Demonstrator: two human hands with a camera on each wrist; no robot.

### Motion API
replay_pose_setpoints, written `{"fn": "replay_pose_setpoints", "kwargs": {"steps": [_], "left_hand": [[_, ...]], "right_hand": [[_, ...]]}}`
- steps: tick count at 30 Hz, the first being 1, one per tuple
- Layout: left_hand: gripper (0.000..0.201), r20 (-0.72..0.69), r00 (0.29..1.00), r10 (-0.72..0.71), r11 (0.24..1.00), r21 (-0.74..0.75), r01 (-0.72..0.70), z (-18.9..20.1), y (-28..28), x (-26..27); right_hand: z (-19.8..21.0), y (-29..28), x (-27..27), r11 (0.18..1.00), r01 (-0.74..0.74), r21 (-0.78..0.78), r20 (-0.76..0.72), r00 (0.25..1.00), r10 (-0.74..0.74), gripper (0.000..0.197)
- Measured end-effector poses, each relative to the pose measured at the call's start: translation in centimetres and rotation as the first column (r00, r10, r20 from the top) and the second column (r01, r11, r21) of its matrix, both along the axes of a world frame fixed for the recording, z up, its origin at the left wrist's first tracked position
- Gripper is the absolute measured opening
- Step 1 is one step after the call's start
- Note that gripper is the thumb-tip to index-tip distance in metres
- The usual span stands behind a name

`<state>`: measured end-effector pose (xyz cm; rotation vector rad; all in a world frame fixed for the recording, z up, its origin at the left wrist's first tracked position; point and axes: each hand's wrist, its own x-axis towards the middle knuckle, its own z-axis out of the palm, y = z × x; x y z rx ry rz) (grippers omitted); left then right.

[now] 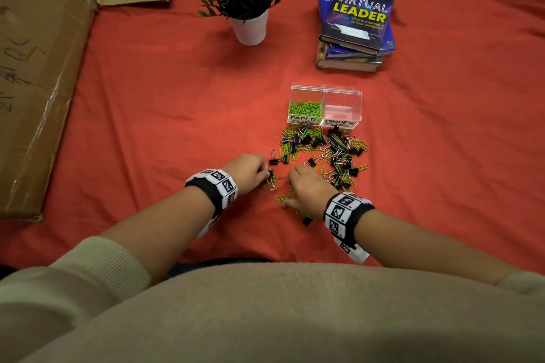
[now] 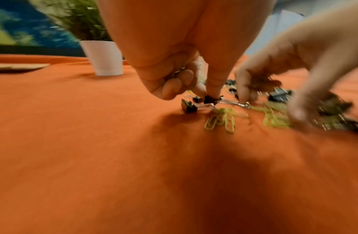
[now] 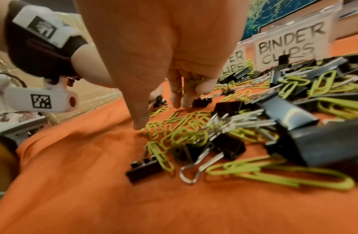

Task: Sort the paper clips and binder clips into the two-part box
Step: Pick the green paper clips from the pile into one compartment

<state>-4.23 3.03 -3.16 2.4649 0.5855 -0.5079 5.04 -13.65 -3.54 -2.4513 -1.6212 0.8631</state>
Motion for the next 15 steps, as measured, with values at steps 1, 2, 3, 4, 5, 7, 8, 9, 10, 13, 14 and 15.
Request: {"fn": "replay_pose_setpoints", "kwargs": {"steps": [1,2,3,4,5,7,8,9,10,13,14,15], "left_hand": [[0.013,0.022,0.998,0.067,0.998,-0.011,-0.066,0.2,0.1,0.2],[0.013,0.038,0.99,0.132,0.991,-0.02,-0.132,0.4,0.2,0.4],[0.013,0.043,0.982,0.183,0.983,-0.022,-0.182,0.6,0.2,0.4],[0.013,0.04,0.978,0.206,0.979,-0.015,-0.206,0.7,0.3,0.5],[0.013,0.027,0.979,0.201,0.98,0.008,-0.201,0.7,0.4,0.4],[0.014,-0.033,0.99,0.136,0.989,0.07,-0.134,0.9,0.3,0.1],[0.016,-0.07,0.993,0.093,0.992,0.096,-0.086,0.9,0.1,-0.1],[0.019,-0.097,0.994,0.052,0.993,0.114,-0.041,0.9,-0.1,-0.3],[0.023,-0.111,0.994,0.014,0.992,0.129,0.001,0.9,-0.3,-0.4],[0.031,-0.111,0.99,-0.082,0.983,0.153,0.099,0.5,-0.9,-0.6],[0.033,-0.112,0.987,-0.111,0.978,0.162,0.128,0.4,-1.1,-0.6],[0.032,-0.118,0.984,-0.133,0.973,0.175,0.152,0.2,-1.3,-0.5]], "right_hand": [[-0.1,0.0,-0.2,1.0,-0.01,0.001,0.005,1.0,0.01,0.059],[-0.1,0.0,-0.4,1.0,-0.018,-0.002,-0.003,1.0,0.018,0.058],[-0.2,0.0,-0.5,1.0,-0.026,-0.007,-0.018,1.0,0.025,0.056],[-0.2,0.0,-0.6,0.999,-0.029,-0.013,-0.039,0.999,0.029,0.053],[-0.2,0.0,-0.7,0.999,-0.028,-0.018,-0.062,0.998,0.027,0.049],[-0.2,0.0,-0.8,1.0,-0.021,-0.018,-0.093,0.995,0.019,0.041],[-0.1,-0.1,-0.8,1.0,-0.023,-0.015,-0.097,0.995,0.021,0.037],[-0.2,-0.1,-0.8,0.999,-0.029,-0.013,-0.097,0.995,0.028,0.033],[-0.1,-0.2,-0.9,0.999,-0.038,-0.016,-0.095,0.995,0.036,0.029],[-0.2,-0.2,-1.1,0.997,-0.076,-0.017,-0.058,0.996,0.075,0.026],[-0.3,-0.3,-1.2,0.996,-0.084,-0.013,-0.047,0.995,0.083,0.026],[-0.5,-0.3,-1.2,0.996,-0.09,-0.004,-0.04,0.995,0.089,0.027]]}}
